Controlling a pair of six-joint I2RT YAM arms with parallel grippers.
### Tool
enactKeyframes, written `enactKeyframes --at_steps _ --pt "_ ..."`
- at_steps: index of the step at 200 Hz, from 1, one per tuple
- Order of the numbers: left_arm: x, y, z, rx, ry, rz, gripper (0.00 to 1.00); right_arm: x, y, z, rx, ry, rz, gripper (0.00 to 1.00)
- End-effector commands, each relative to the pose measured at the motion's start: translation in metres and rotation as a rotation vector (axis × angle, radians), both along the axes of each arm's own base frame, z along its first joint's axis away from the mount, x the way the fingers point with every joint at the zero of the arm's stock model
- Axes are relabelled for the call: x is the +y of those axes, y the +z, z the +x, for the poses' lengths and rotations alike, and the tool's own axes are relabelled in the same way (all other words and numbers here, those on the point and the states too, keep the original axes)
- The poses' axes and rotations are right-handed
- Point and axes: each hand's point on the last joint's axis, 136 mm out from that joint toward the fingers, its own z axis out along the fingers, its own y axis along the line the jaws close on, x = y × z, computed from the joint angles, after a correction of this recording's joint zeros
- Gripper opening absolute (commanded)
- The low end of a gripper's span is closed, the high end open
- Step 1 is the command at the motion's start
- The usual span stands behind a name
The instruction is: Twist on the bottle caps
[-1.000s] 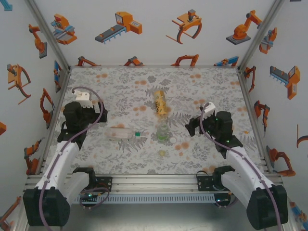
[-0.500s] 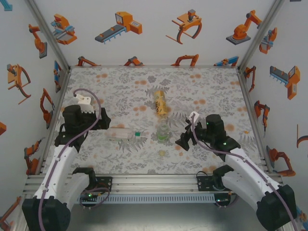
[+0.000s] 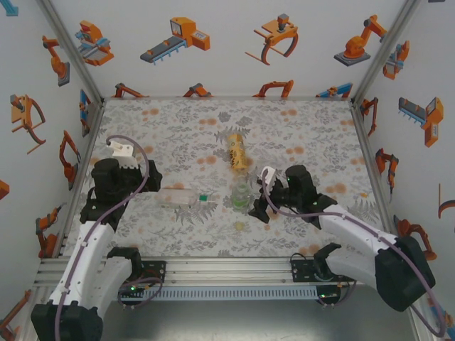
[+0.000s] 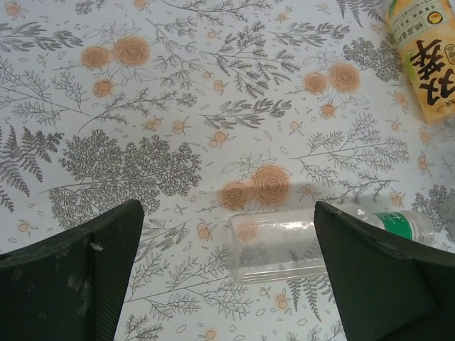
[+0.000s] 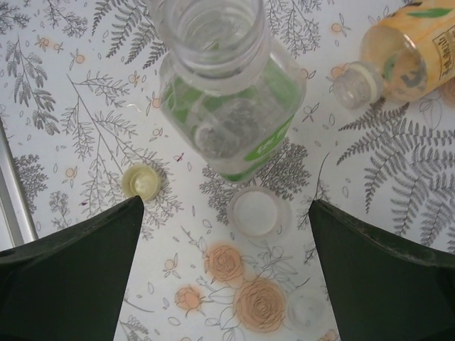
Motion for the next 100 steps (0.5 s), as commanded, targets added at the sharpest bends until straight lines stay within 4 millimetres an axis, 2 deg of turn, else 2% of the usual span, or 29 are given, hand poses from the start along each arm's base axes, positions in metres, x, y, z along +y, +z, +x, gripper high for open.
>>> enactKeyframes --at_steps 1,44,100 --pt "0.001 -0.002 0.001 0.0 0.005 0.022 0.97 0.018 0.026 0.012 -0.127 0.079 0.046 0.88" --pt "-0.005 -0.007 0.001 0.017 -0.022 0.032 0.97 0.034 0.02 0.02 -0.129 0.18 0.019 0.88" --pt "0.001 -0.013 0.002 0.04 0.004 0.064 0.97 0.049 0.02 0.032 -0.137 0.245 0.025 0.86"
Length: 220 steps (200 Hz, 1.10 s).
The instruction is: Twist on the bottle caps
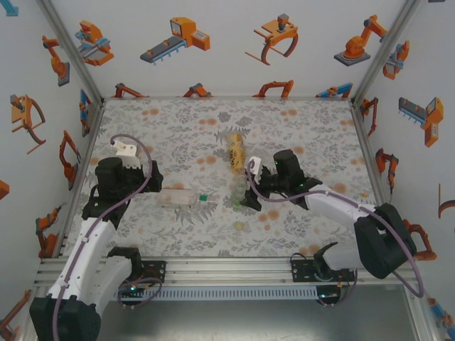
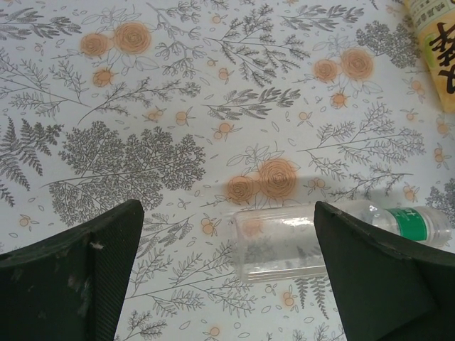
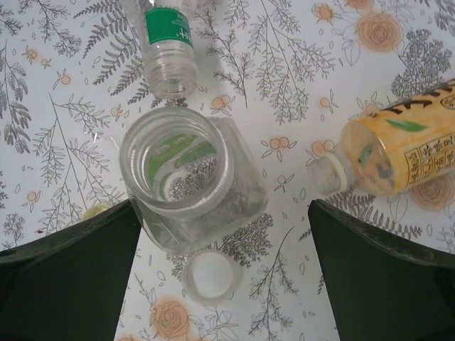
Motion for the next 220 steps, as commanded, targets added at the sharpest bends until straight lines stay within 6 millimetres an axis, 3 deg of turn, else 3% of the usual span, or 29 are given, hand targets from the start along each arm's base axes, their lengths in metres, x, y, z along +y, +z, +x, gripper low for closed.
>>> enactKeyframes --at_steps 1,83,220 --pt "0.002 -0.002 -0.001 0.006 0.0 0.03 0.97 0.013 0.015 0.002 -0.058 0.077 0.037 0.86" --pt "0.001 -0.005 0.0 0.019 -0.005 0.036 0.97 0.026 0.014 0.004 -0.001 0.114 0.108 0.76" --pt "-0.002 -0.011 0.001 0.038 -0.011 0.037 0.97 0.033 0.01 0.005 0.025 -0.01 0.267 0.81"
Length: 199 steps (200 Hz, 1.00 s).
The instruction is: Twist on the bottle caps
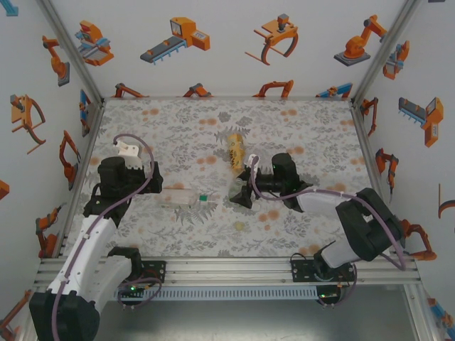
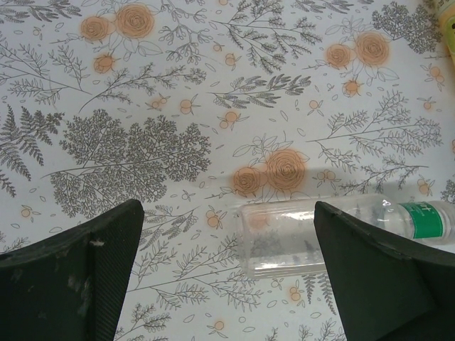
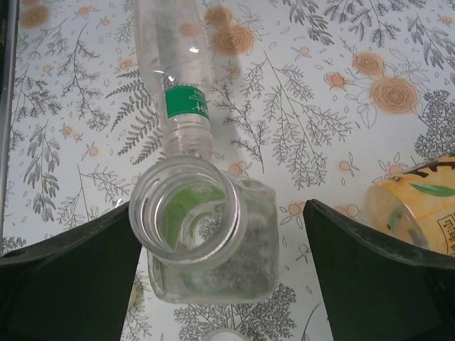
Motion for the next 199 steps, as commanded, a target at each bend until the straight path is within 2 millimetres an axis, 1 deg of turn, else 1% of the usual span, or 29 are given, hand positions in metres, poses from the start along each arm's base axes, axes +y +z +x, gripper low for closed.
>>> enactKeyframes --at_steps 1,21,42,72,94,104,126,157,177,199 --pt "-0.002 0.0 0.0 0.0 -0.015 0.014 0.97 0.007 0.006 0.001 -0.029 -0.012 0.04 0.81" --pt "-0.002 -0.001 0.0 0.002 -0.012 0.014 0.97 0.007 0.005 0.003 -0.048 -0.038 0.041 0.81" --pt "-0.002 0.0 0.0 0.001 -0.013 0.016 0.97 0.006 0.007 0.004 -0.059 -0.055 0.054 0.78" --pt "-0.003 -0.001 0.0 0.001 -0.015 0.016 0.97 0.005 0.009 0.004 -0.058 -0.063 0.069 0.69" --pt "0.002 -0.003 0.0 0.016 0.014 0.022 0.97 0.006 0.009 0.002 -0.054 -0.062 0.074 0.65" --pt "0.001 -0.004 -0.001 0.028 0.008 0.024 0.97 0.007 0.01 0.0 -0.051 -0.059 0.077 0.61" --pt "-0.006 -0.005 -0.003 0.041 -0.032 0.012 0.97 0.007 0.016 -0.003 -0.05 -0.054 0.09 0.53" --pt "-0.026 0.001 -0.008 0.033 -0.135 -0.048 0.97 0.006 0.032 -0.009 -0.055 -0.051 0.12 0.49" --pt "-0.043 0.015 -0.013 -0.003 -0.224 -0.119 0.97 0.002 0.044 -0.014 -0.058 -0.054 0.128 0.47" --pt "-0.061 0.038 -0.018 -0.073 -0.301 -0.222 0.98 -0.002 0.059 -0.02 -0.057 -0.067 0.123 0.46"
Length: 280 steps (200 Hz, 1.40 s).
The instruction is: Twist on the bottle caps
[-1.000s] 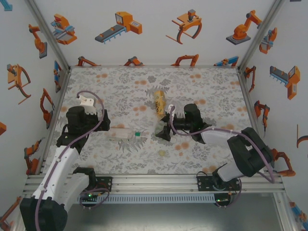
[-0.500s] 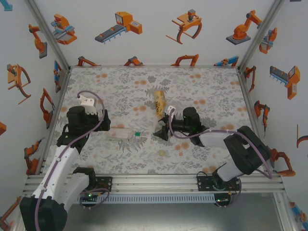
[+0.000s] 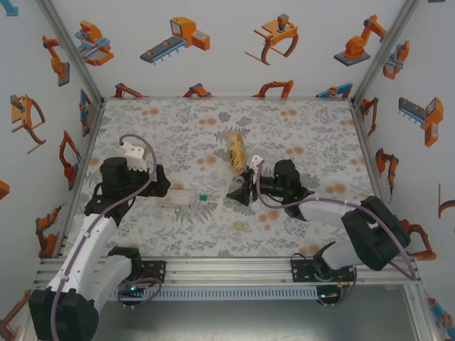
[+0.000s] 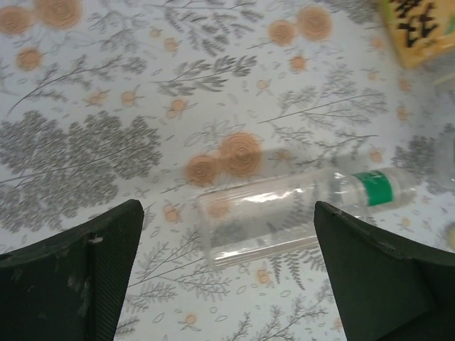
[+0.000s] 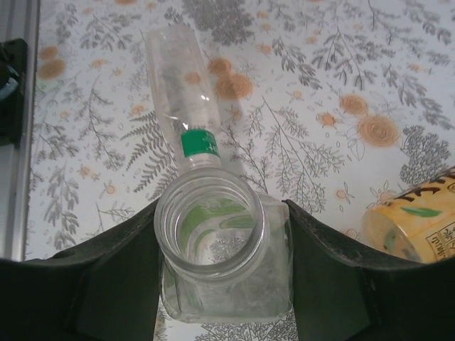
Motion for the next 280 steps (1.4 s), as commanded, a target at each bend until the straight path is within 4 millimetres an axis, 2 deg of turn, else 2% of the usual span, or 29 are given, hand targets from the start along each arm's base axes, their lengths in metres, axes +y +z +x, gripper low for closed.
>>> enactKeyframes --at_steps 1,34,65,106,135,174,210,280 --pt "-0.029 0.04 -0.006 -0.108 -0.137 -0.143 0.98 -0.003 0.021 -0.008 -0.006 -0.007 0.016 0.47" --pt "-0.052 0.081 -0.012 -0.206 -0.24 -0.279 0.97 -0.01 0.047 -0.017 0.035 -0.021 -0.006 0.46" --pt "-0.076 0.12 -0.024 -0.278 -0.378 -0.397 0.98 -0.016 0.085 -0.029 0.06 -0.019 0.04 0.46" --pt "-0.112 0.17 -0.057 -0.414 -0.582 -0.482 0.97 -0.022 0.139 -0.042 0.12 -0.011 0.136 0.46" --pt "-0.138 0.195 -0.084 -0.473 -0.723 -0.491 0.97 -0.023 0.174 -0.058 0.143 0.053 0.168 0.44" --pt "-0.166 0.22 -0.122 -0.551 -0.909 -0.524 0.97 -0.024 0.219 -0.075 0.145 0.141 0.26 0.42" --pt "-0.187 0.231 -0.135 -0.587 -0.966 -0.576 0.97 -0.029 0.257 -0.092 0.108 0.224 0.371 0.41" --pt "-0.248 0.24 -0.152 -0.542 -1.123 -0.629 0.98 -0.037 0.289 -0.104 0.05 0.249 0.409 0.4"
